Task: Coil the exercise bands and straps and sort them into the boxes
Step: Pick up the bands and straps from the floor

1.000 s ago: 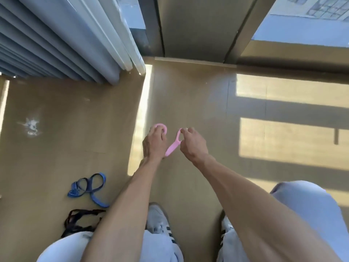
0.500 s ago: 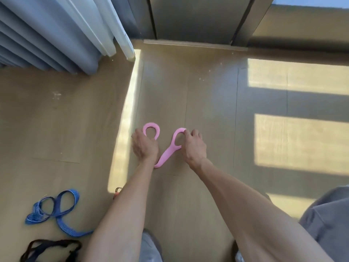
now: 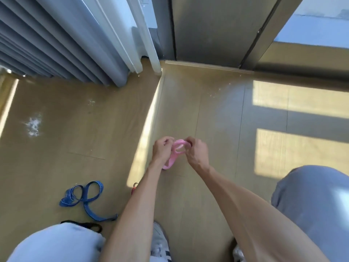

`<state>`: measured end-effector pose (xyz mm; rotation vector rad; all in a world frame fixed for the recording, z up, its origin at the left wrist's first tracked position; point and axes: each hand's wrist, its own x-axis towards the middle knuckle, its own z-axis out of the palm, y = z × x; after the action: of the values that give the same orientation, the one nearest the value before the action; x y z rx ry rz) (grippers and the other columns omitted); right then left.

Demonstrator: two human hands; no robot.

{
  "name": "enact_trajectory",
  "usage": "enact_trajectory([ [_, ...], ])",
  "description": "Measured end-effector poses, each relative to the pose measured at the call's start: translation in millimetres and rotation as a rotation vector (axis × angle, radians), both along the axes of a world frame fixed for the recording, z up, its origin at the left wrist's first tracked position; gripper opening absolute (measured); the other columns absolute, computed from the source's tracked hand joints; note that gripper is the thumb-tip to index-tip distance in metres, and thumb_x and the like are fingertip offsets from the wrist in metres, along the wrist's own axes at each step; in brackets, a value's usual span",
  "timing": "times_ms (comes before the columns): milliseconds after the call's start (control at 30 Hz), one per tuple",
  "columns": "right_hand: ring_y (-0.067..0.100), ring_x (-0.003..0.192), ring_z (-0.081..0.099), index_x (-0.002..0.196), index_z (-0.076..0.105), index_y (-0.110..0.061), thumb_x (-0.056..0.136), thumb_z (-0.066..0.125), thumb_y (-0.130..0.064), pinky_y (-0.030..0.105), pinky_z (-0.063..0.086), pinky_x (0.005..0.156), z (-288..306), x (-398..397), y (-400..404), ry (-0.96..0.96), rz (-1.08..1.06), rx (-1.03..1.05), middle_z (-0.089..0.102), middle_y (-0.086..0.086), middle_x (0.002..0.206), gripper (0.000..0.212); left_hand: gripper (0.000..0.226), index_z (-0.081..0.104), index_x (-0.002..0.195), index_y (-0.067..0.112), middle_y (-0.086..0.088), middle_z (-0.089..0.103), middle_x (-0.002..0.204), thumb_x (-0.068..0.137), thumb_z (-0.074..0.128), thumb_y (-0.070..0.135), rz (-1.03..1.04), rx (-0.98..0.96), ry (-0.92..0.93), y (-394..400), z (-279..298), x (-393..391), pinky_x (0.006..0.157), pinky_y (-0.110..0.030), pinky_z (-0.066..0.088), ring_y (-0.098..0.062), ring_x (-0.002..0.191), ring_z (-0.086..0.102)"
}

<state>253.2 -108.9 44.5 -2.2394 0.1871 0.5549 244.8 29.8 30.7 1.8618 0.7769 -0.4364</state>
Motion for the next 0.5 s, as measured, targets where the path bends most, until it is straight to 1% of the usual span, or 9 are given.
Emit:
enact_trajectory([
  [33,0.024,0.066,0.054,0.084,0.070,-0.010,0.088,0.056,-0.003,0.034,0.038,0.056,17.1,0.7,0.8,-0.005,-0.012,0.015,0.064,0.006,0.071,0.016,0.020,0.070,0.093,0.014,-0.005,0.071,0.098,0.098,0.052,0.009,0.000,-0.015,0.015,-0.3,15.6,-1.4,0.078,-0.028,0.056,-0.018,0.089,0.067],
  [100,0.023,0.063,0.051,0.080,0.068,-0.012,0.085,0.055,-0.004,0.029,0.033,0.051,52.1,0.0,1.6,0.010,-0.033,0.029,0.059,0.003,0.067,0.017,0.021,0.070,0.086,0.014,-0.008,0.069,0.091,0.098,0.052,0.013,0.048,-0.053,0.045,-1.5,45.9,-6.6,0.065,-0.017,0.053,-0.010,0.072,0.065],
  [133,0.022,0.063,0.050,0.080,0.068,-0.012,0.085,0.055,-0.004,0.026,0.030,0.049,69.2,-1.7,1.2,0.015,-0.036,0.023,0.059,0.002,0.067,0.017,0.025,0.071,0.085,0.011,-0.011,0.069,0.089,0.100,0.051,0.016,0.084,-0.135,0.069,-2.8,62.7,-9.7,0.066,-0.020,0.055,-0.011,0.069,0.066],
  [200,0.021,0.065,0.051,0.082,0.069,-0.012,0.086,0.056,-0.004,0.024,0.028,0.050,105.0,-7.7,-0.1,0.025,-0.028,0.003,0.060,0.002,0.070,0.016,0.039,0.074,0.088,0.005,-0.015,0.072,0.094,0.104,0.045,0.025,0.108,-0.291,0.128,-4.7,98.6,-17.2,0.078,-0.033,0.056,-0.023,0.077,0.069],
  [233,0.020,0.065,0.051,0.084,0.070,-0.012,0.086,0.056,-0.003,0.023,0.028,0.050,125.0,-11.6,-0.5,0.033,-0.014,-0.001,0.060,0.002,0.072,0.016,0.043,0.074,0.088,0.005,-0.014,0.073,0.095,0.106,0.042,0.028,0.112,-0.311,0.156,-4.9,119.1,-21.1,0.077,-0.034,0.054,-0.025,0.077,0.070],
  [300,0.018,0.065,0.051,0.087,0.070,-0.011,0.086,0.055,-0.002,0.021,0.032,0.050,170.4,-19.4,0.9,0.042,-0.003,0.009,0.063,0.001,0.075,0.018,0.044,0.071,0.087,0.006,-0.012,0.070,0.087,0.105,0.041,0.032,0.192,-0.254,0.218,-5.7,163.9,-27.9,0.064,-0.030,0.046,-0.025,0.071,0.067],
  [367,0.018,0.070,0.058,0.088,0.072,-0.013,0.088,0.054,-0.001,0.028,0.043,0.057,221.5,-26.9,4.2,0.039,-0.005,0.031,0.068,-0.002,0.085,0.022,0.044,0.069,0.094,0.004,-0.009,0.062,0.080,0.104,0.041,0.036,0.282,-0.216,0.301,-7.7,213.9,-36.9,0.058,-0.028,0.037,-0.025,0.067,0.059],
  [433,0.023,0.081,0.066,0.089,0.074,-0.015,0.089,0.053,-0.004,0.033,0.052,0.066,280.2,-34.9,8.2,0.072,-0.013,0.051,0.075,-0.002,0.097,0.024,0.040,0.065,0.104,0.006,-0.007,0.055,0.077,0.104,0.042,0.039,0.326,-0.322,0.389,-9.6,269.8,-47.8,0.054,-0.026,0.037,-0.019,0.060,0.054],
  [500,0.026,0.078,0.066,0.090,0.076,-0.015,0.083,0.051,-0.011,0.033,0.051,0.067,345.8,-41.4,12.0,0.108,-0.001,0.059,0.075,0.005,0.089,0.026,0.031,0.062,0.116,0.011,-0.005,0.049,0.080,0.103,0.045,0.033,0.302,-0.447,0.435,-13.4,334.7,-58.2,0.049,-0.023,0.037,-0.015,0.052,0.050],
])
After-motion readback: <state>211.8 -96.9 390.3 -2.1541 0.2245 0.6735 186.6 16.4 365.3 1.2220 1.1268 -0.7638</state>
